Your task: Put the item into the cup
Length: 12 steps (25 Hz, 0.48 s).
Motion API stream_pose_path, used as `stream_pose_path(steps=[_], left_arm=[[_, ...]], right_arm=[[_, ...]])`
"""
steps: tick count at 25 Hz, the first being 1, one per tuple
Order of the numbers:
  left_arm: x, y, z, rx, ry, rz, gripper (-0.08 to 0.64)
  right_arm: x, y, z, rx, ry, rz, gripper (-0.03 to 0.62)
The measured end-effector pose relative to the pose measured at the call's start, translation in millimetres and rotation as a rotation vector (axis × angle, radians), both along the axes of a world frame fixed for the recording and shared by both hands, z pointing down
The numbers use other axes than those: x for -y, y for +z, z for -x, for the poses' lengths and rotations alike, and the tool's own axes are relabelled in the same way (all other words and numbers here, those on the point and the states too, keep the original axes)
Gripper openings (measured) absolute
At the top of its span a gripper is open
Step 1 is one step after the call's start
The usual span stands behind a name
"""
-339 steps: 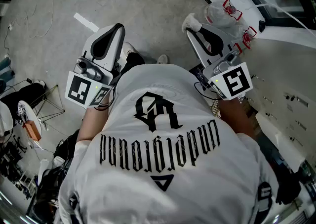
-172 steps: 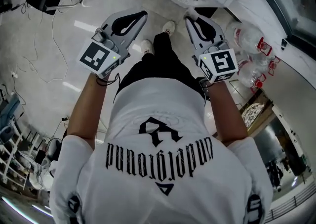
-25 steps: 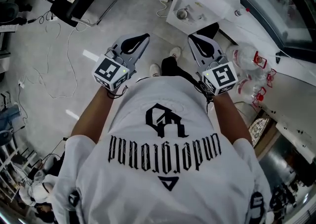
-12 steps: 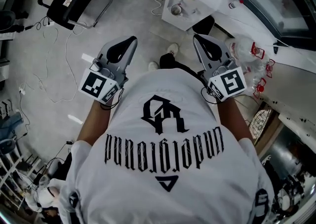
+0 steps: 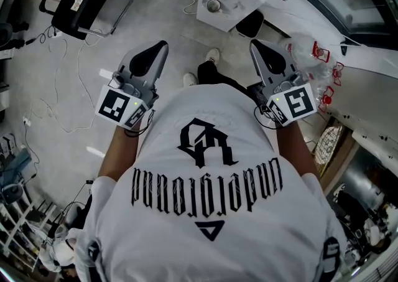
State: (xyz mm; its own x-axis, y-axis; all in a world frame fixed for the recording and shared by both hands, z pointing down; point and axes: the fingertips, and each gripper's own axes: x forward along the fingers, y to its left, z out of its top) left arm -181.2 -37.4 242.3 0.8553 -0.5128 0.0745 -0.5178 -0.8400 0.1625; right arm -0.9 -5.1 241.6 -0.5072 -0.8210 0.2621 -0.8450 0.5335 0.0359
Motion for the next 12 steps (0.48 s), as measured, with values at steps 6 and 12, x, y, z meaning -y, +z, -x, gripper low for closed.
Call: stream_pose_path(steps=[6,12], left_arm=[[-12.2,8.0,-7.5,0.011,0.017,0.028,0.015],[-17.4,8.2,-22.1,0.025,-0.006,0.027,0.015]], right_arm=[[-14.4,-2.1,-15.2,0.001,0.023,0.019,0.015],[-20.0,-7.3,-39.8,-0.013,0.008,-0.002,0.015]])
